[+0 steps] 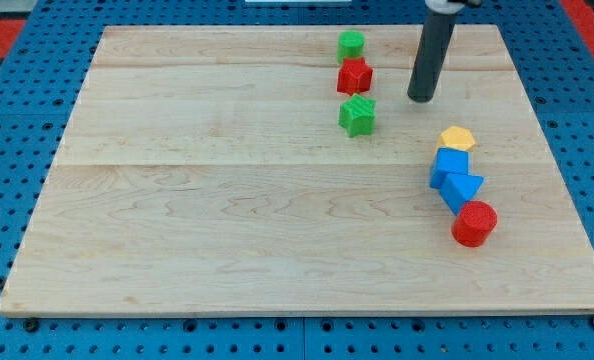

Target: Move arm to the bottom

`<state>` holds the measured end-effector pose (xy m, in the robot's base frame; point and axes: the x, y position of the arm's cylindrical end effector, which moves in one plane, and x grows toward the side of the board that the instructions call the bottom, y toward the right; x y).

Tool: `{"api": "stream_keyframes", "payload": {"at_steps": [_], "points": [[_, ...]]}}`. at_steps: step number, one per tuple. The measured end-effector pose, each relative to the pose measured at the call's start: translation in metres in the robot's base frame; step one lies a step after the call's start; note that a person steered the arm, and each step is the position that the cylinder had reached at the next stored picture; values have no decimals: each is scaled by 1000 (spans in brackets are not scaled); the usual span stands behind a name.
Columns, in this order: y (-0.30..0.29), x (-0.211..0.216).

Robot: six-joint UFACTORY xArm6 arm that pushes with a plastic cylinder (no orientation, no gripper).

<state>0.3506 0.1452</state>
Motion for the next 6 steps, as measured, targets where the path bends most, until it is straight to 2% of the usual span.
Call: {"api": "stream_keyframes", "payload": {"at_steps": [2,3,4,5,6], "points": [[-32,44],[-74,40],[-87,41],[-62,69],[-63,107]]}}
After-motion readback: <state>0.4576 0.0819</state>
